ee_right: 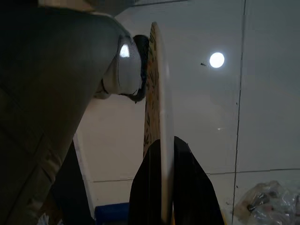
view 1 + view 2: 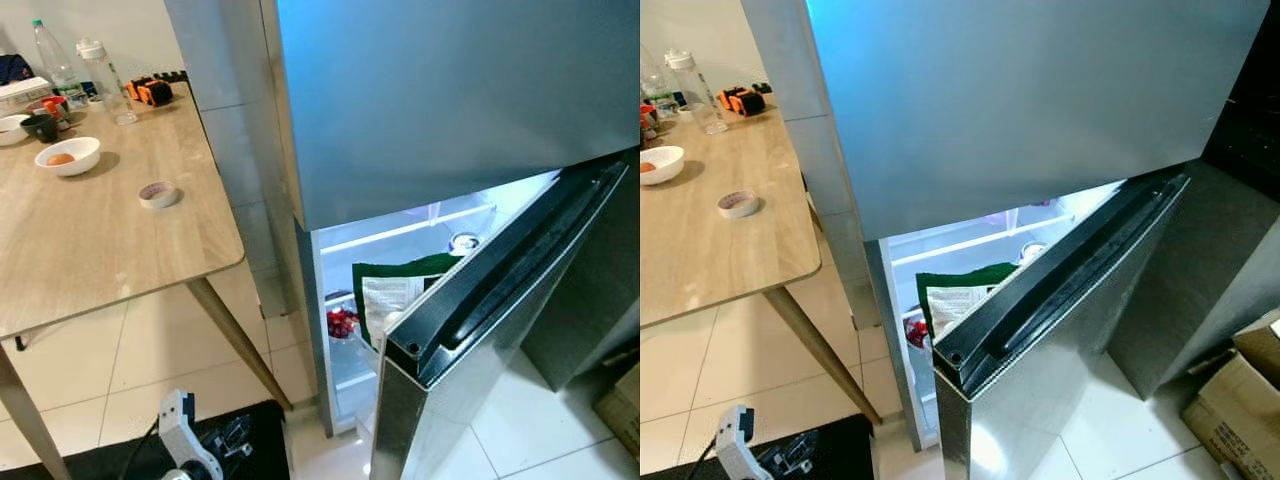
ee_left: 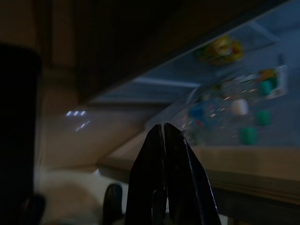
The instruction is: Restocking fridge
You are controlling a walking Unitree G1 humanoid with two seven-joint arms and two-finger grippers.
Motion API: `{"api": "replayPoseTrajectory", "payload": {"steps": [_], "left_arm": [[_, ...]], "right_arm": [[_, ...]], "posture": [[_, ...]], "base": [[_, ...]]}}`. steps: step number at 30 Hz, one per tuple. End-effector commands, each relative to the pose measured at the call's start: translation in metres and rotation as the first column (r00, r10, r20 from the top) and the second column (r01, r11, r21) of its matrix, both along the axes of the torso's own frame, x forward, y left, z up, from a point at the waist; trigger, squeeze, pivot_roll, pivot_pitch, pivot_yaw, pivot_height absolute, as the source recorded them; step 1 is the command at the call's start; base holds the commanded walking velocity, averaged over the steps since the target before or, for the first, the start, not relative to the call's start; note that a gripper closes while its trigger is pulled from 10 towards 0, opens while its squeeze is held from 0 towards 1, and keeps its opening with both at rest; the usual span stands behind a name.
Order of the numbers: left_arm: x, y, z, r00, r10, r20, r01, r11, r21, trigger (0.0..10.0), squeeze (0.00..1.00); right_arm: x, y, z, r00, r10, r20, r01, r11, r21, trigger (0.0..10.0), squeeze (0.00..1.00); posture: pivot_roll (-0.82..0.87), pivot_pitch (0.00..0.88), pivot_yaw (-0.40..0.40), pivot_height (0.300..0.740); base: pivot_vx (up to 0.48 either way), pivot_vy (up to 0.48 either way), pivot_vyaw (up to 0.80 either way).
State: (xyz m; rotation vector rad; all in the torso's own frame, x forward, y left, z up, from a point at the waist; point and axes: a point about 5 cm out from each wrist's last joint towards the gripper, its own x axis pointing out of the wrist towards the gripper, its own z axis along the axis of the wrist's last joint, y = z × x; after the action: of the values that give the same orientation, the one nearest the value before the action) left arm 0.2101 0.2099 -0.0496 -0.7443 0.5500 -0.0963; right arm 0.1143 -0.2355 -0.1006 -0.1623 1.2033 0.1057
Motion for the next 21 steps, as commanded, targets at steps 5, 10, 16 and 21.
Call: {"api": "replayPoseTrajectory", "payload": {"steps": [5,10,16,21], "left_arm": [[-0.044,0.011,-0.030,0.956,0.147,-0.253,-0.114,0.984,0.140,10.0,0.00],[-0.066,0.019,-0.039,0.916,0.202,-0.346,-0.133,0.968,0.214,10.0,0.00],[-0.083,0.023,-0.045,0.883,0.256,-0.394,-0.170,0.956,0.240,10.0,0.00],[-0.082,0.022,-0.045,0.880,0.268,-0.393,-0.177,0.951,0.252,10.0,0.00]], "right_arm": [[-0.006,-0.002,-0.002,0.999,-0.019,-0.038,0.019,1.000,-0.016,10.0,0.00],[-0.008,-0.003,-0.002,0.997,0.007,-0.070,-0.009,1.000,-0.030,10.0,0.00],[-0.008,-0.002,-0.003,0.995,0.019,-0.093,-0.022,0.999,-0.035,10.0,0.00],[-0.007,-0.002,-0.003,0.996,0.014,-0.086,-0.018,0.999,-0.040,10.0,0.00]], "posture": [[-0.09,0.013,0.034,0.740],[-0.09,0.007,0.032,0.740],[-0.07,0.004,0.028,0.740],[-0.07,0.002,0.025,0.740]], "base": [[0.000,0.000,0.00],[0.000,0.000,0.00],[0.000,0.000,-0.77],[0.000,0.000,-0.77]]}}
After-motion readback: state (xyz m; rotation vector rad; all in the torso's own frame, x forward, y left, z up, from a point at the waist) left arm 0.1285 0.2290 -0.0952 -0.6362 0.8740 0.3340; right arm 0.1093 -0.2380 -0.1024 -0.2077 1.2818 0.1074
